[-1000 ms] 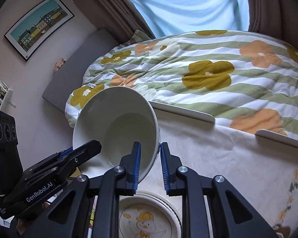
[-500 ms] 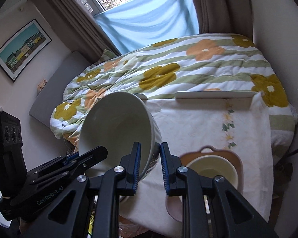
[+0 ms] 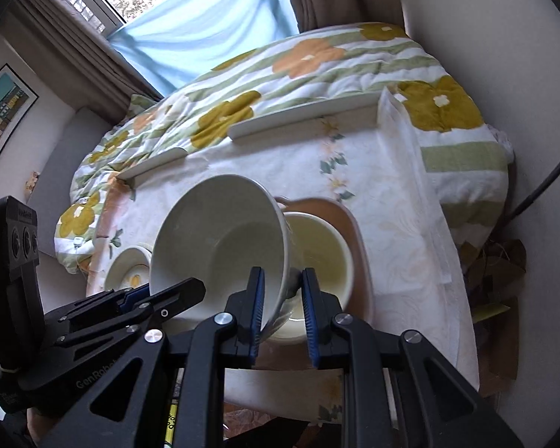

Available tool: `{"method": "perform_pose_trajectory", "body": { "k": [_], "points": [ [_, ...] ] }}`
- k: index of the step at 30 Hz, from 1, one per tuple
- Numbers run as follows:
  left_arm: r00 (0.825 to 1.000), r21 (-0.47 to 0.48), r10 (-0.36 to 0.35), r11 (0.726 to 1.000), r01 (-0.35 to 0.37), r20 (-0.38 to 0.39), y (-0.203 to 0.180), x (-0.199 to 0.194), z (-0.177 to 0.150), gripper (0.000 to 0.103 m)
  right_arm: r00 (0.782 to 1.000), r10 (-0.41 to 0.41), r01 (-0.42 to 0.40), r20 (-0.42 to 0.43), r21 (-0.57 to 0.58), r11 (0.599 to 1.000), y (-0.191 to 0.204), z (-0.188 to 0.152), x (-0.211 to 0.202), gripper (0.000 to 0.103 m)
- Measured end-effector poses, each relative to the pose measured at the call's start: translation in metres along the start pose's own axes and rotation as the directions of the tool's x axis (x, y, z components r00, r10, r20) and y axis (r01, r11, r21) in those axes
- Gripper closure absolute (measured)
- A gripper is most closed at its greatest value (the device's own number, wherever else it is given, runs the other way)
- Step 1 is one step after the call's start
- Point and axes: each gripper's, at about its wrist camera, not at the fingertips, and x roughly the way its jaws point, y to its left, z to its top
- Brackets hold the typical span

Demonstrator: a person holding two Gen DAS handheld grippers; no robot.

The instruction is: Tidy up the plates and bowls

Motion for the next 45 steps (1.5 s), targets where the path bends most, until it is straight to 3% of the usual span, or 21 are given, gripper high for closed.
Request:
{"method": "perform_pose_trajectory", "body": {
  "k": [12, 30, 39, 44, 45],
  "points": [
    [0.995, 0.085, 0.074, 0.994, -0.069, -0.062, -0.013, 0.035, 0.006, 0.083, 1.0, -0.014, 0.015, -0.015, 0.026, 1.0, -0.026, -0.009, 0.014, 0.085],
    [0.98, 0.127, 0.194, 0.974, -0.187, -0.046, -0.02, 0.048, 0.011, 0.083, 0.997, -0.05, 0.049, -0.06, -0.026, 0.998, -0.026, -0.014, 0.028, 0.085],
    [0.98, 0.13, 0.193, 0.974, -0.185, -0.054, -0.019, 0.047, 0.01, 0.082, 0.998, -0.034, 0.034, -0.047, -0.006, 0.999, -0.028, -0.012, 0.024, 0.085],
    [0.986, 0.125, 0.162, 0.98, -0.156, -0.038, -0.02, 0.038, 0.01, 0.072, 1.0, 0.013, -0.013, -0.013, 0.045, 0.999, -0.035, -0.009, 0.013, 0.085],
    [0.988, 0.126, 0.153, 0.981, -0.149, -0.027, -0.02, 0.034, 0.01, 0.059, 1.0, 0.025, -0.025, 0.004, 0.051, 0.998, -0.035, -0.008, 0.008, 0.085]
  ]
}}
